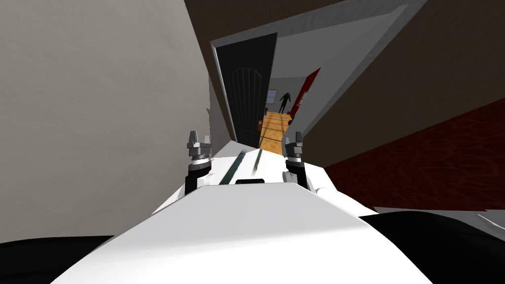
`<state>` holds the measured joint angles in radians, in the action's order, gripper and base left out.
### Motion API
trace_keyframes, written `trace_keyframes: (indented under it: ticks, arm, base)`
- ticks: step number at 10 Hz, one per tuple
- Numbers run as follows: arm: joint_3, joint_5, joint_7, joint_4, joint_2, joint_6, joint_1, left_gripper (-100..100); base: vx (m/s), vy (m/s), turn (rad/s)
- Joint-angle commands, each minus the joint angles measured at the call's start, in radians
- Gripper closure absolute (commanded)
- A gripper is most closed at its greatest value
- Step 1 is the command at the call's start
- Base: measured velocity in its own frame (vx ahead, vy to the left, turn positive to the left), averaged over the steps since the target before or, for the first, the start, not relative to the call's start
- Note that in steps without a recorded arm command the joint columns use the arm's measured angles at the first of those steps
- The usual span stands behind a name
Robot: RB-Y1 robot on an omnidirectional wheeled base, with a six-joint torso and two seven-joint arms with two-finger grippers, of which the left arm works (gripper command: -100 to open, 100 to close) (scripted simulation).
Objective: Push the door open
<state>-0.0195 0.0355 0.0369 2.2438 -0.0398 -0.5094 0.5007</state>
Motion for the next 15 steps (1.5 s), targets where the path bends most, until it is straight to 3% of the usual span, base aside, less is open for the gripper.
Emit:
trace_keyframes:
  ticks: [1, 8, 15]
  arm:
    - [0.001, 0.000, -0.001, -0.039, -0.006, 0.001, -0.024, -100]
    - [0.006, 0.001, -0.002, -0.159, -0.020, 0.003, -0.099, -100]
    - [0.012, 0.002, -0.004, -0.341, -0.034, 0.007, -0.213, -100]
  base:
    - [0.049, -0.020, -0.037]
    - [0.069, -0.016, -0.024]
    - [0.087, -0.021, -0.036]
